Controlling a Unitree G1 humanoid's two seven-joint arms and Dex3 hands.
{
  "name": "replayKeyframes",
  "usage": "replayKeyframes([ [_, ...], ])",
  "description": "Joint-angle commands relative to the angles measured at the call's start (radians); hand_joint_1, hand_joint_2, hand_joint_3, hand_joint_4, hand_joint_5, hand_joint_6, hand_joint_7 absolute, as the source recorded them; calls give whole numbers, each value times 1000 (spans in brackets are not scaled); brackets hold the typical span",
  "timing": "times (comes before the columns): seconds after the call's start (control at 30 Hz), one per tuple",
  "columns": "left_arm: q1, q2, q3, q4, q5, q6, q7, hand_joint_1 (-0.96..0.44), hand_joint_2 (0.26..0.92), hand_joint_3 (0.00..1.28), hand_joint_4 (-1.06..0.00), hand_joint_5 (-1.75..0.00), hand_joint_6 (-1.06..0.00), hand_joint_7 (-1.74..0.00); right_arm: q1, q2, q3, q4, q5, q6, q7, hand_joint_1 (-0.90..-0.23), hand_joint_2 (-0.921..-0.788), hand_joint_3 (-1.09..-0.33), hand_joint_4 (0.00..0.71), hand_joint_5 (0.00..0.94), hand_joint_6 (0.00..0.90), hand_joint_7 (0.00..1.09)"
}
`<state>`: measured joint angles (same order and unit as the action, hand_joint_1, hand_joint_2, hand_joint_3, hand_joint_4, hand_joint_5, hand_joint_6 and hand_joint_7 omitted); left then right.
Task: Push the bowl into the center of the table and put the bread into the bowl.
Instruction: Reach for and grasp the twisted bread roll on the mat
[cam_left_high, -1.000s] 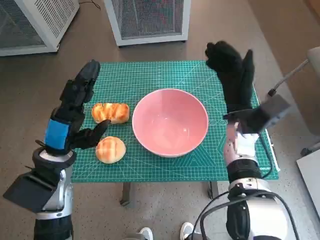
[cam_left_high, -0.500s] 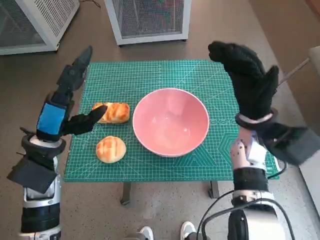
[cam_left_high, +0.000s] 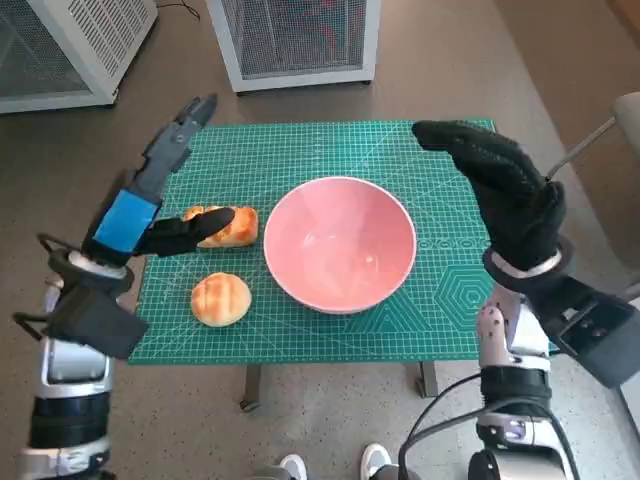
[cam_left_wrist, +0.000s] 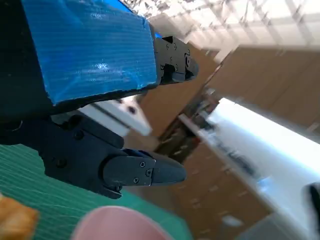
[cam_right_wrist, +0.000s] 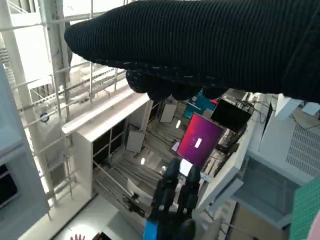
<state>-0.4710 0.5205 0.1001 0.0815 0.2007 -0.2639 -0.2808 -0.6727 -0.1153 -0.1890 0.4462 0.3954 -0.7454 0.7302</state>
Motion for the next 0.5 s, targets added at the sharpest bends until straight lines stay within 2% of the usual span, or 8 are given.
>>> replayKeyframes([
  [0.03,-53,81,-72,-70,75,261,-138,-508,845,56,-110,-1,-133,-160,38,-11,13,-27,-3,18,-16,-537,-921,-524,310,1,10,664],
  [0.07,-66,93,-90,-80,93,314,-168,-448,810,38,-103,-1,-130,-155,40,-13,13,-28,-4,17,-17,-537,-921,-523,306,0,6,664],
  [0.13,-88,106,-118,-86,125,385,-204,-395,781,22,-97,-1,-130,-148,41,-15,13,-28,-7,15,-18,-537,-921,-523,303,0,3,665],
  [0.23,-122,112,-160,-74,178,470,-231,-240,747,9,-83,-1,-140,-137,38,-18,13,-21,-10,8,-19,-536,-921,-523,299,0,0,660],
  [0.37,-167,105,-222,-48,259,587,-248,-61,734,4,-80,-3,-177,-96,38,-23,13,-19,-13,6,-24,-536,-921,-526,297,0,-1,651],
  [0.5,-204,92,-270,0,308,643,-245,42,738,6,-98,-9,-201,-81,44,-28,18,-31,-20,7,-36,-535,-921,-527,297,0,-1,645],
])
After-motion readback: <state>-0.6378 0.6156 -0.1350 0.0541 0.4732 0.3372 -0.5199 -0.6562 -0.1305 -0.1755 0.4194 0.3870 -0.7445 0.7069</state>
